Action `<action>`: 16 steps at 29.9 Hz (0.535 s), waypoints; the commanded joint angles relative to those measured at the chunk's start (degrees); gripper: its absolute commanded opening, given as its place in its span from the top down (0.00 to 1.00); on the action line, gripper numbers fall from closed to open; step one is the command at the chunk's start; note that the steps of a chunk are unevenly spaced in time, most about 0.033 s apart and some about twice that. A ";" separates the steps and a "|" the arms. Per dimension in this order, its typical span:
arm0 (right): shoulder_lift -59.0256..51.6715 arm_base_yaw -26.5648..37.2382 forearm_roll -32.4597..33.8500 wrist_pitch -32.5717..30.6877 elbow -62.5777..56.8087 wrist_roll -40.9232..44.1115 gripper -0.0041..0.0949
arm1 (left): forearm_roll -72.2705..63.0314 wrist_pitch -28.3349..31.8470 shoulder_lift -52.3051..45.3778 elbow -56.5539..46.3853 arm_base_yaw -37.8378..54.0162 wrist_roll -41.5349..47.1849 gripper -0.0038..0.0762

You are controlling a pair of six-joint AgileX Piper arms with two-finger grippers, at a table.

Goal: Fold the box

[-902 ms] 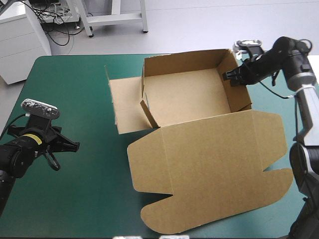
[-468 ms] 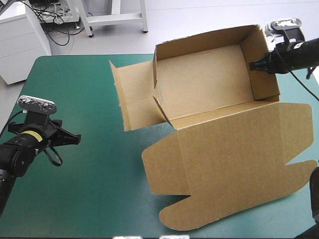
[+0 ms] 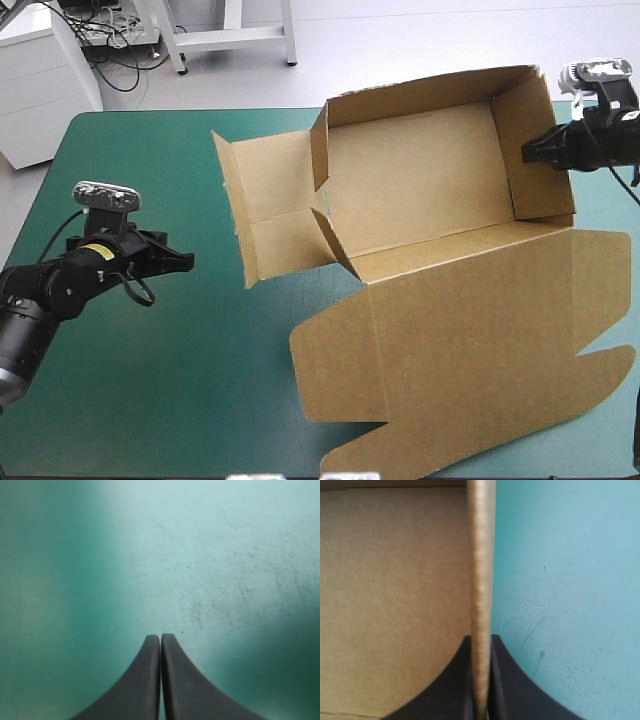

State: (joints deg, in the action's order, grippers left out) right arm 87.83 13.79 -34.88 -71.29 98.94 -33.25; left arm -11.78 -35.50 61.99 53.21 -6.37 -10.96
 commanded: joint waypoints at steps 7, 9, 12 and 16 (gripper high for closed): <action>-4.09 0.39 -5.51 -0.28 1.28 -0.52 0.98 | -45.17 -4.86 7.37 1.71 6.50 -34.30 0.96; -4.09 -0.12 -5.51 -0.28 1.28 -0.52 0.98 | -54.06 -11.09 9.43 1.71 10.22 -40.51 0.96; -4.09 -1.65 -4.21 -0.18 1.26 -0.52 0.98 | -62.57 -21.24 12.79 1.71 15.53 -45.15 0.96; -3.98 -4.39 -3.97 0.04 1.26 -1.22 0.98 | -64.93 -27.20 16.22 1.71 18.29 -45.36 0.96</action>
State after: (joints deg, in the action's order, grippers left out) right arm 86.10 10.91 -35.33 -71.29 98.90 -34.11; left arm -70.42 -57.57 77.91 53.21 10.71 -55.13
